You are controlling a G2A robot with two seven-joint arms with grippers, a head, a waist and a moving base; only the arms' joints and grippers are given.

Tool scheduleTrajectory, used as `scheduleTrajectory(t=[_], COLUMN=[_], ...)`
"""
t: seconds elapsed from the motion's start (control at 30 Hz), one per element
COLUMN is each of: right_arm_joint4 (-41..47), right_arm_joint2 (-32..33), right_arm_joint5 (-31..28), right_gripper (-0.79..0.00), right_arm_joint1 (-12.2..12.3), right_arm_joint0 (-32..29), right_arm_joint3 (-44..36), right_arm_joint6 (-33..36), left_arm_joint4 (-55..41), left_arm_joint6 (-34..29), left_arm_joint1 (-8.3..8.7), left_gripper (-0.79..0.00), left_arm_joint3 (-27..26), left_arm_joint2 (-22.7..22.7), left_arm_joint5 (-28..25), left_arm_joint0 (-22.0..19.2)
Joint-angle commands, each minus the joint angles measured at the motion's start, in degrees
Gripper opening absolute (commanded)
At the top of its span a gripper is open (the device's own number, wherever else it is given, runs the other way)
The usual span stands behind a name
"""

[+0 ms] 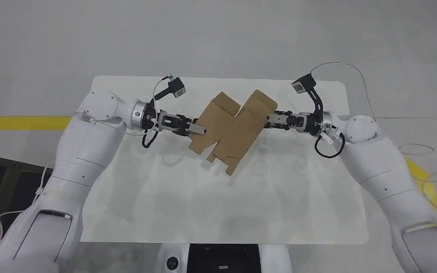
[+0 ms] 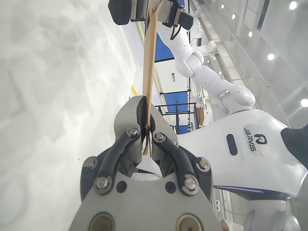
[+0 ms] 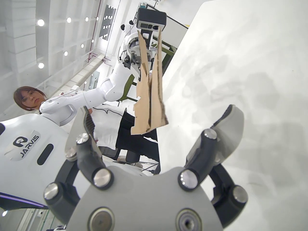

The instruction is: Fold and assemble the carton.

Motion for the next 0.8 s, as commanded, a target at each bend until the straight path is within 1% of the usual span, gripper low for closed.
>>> scheduleTrajectory(t=[0.0,0.1,0.13,0.2,0.27,0.37,0.43,0.53,0.6,0.67,0.77], right_arm_joint4=[-0.13,0.71,0.80,0.95,1.08,1.29,1.16,1.53,1.96,2.45,3.11], right_arm_joint2=[0.11,0.29,0.34,0.42,0.46,-0.05,-0.61,-1.39,-1.91,-2.36,-2.94], right_arm_joint5=[0.32,0.92,1.12,1.42,1.64,2.20,2.50,2.43,2.33,2.18,1.85], right_gripper=[0.000,0.000,-0.052,-0.372,-0.505,-0.539,-0.536,-0.570,-0.613,-0.686,-0.760], right_arm_joint1=[0.39,0.83,0.97,1.19,1.40,1.53,1.52,1.43,1.32,1.21,1.05], right_arm_joint0=[-0.68,-1.29,-1.42,-1.59,-1.65,-1.31,-0.98,-0.60,-0.36,-0.14,0.09], right_arm_joint3=[-0.27,-1.37,-1.65,-1.97,-2.38,-3.18,-3.15,-2.76,-2.48,-2.22,-1.65], right_arm_joint6=[0.32,0.92,1.12,1.42,1.64,2.20,2.50,2.43,2.34,2.19,1.85], left_arm_joint4=[-0.34,0.01,-0.08,-0.14,0.00,0.52,0.54,0.42,0.27,0.16,-0.25], left_arm_joint6=[0.00,0.38,0.43,0.41,0.45,0.58,0.78,1.00,1.07,1.14,1.13], left_arm_joint1=[-0.07,-0.13,-0.16,-0.19,-0.22,-0.26,-0.27,-0.27,-0.26,-0.23,-0.20], left_gripper=[-0.785,-0.785,-0.785,-0.785,-0.785,-0.785,-0.785,-0.785,-0.785,-0.785,-0.785], left_arm_joint3=[-0.12,-0.19,-0.20,-0.15,0.03,0.34,0.36,0.38,0.37,0.36,0.50], left_arm_joint2=[0.39,0.88,1.03,1.29,1.61,2.11,2.33,2.62,2.79,2.97,3.17], left_arm_joint5=[0.00,-0.38,-0.43,-0.40,-0.45,-0.58,-0.78,-0.99,-1.07,-1.14,-1.13], left_arm_joint0=[-0.07,-0.24,-0.27,-0.35,-0.49,-0.88,-1.04,-1.21,-1.31,-1.37,-1.44])
